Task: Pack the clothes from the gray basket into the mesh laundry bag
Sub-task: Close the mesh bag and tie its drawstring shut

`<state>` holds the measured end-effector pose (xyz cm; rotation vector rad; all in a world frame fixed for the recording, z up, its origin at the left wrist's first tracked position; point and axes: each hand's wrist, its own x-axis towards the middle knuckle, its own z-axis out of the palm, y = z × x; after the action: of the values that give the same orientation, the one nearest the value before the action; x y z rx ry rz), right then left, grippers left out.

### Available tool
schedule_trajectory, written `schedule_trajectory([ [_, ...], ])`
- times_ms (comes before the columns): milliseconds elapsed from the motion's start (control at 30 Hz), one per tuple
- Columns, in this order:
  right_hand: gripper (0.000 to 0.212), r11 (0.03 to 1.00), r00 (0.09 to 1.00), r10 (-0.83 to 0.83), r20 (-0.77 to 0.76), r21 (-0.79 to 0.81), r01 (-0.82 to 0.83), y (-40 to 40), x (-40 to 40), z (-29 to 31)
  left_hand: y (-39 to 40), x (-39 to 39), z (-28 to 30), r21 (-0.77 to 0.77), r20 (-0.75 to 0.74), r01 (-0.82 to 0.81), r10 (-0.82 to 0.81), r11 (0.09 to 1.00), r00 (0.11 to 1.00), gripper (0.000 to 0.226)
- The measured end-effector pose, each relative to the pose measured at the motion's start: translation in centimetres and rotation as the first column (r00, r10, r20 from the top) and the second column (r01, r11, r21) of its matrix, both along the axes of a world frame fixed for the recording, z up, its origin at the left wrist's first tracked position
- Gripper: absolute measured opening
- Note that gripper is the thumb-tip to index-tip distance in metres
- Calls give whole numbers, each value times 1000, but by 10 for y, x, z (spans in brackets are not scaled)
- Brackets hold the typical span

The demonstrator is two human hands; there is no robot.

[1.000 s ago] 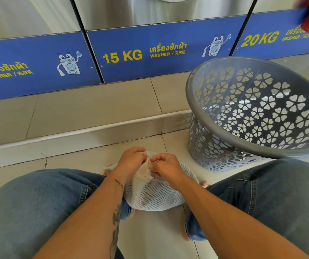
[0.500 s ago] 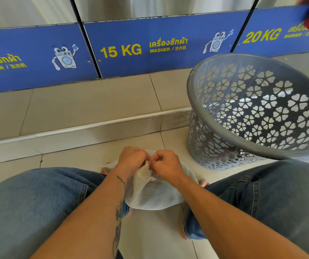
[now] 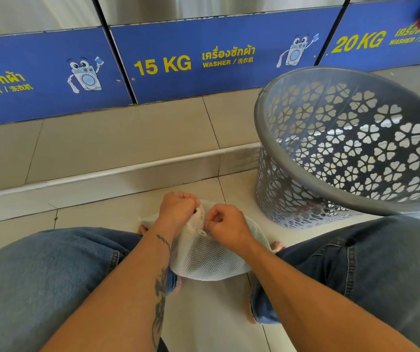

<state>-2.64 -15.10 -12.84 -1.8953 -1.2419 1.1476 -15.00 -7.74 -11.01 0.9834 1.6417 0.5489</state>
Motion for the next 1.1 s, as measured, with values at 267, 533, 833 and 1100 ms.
schedule_trajectory([
  [267,19,999,991,-23,-133,26,27,7,-2,2,2,-1,-2,-14,26,-31,31,999,999,10],
  [533,26,993,995,-22,-101,116,34,-2,-12,-3,2,0,2,-47,104,-100,104,994,989,13],
  [833,17,982,987,158,7,103,-158,3,-11,0,1,-5,-4,-45,84,-112,116,993,990,13],
  [1100,15,966,967,254,35,43,-255,-11,-19,-9,5,-2,0,-68,133,-174,182,982,974,15],
])
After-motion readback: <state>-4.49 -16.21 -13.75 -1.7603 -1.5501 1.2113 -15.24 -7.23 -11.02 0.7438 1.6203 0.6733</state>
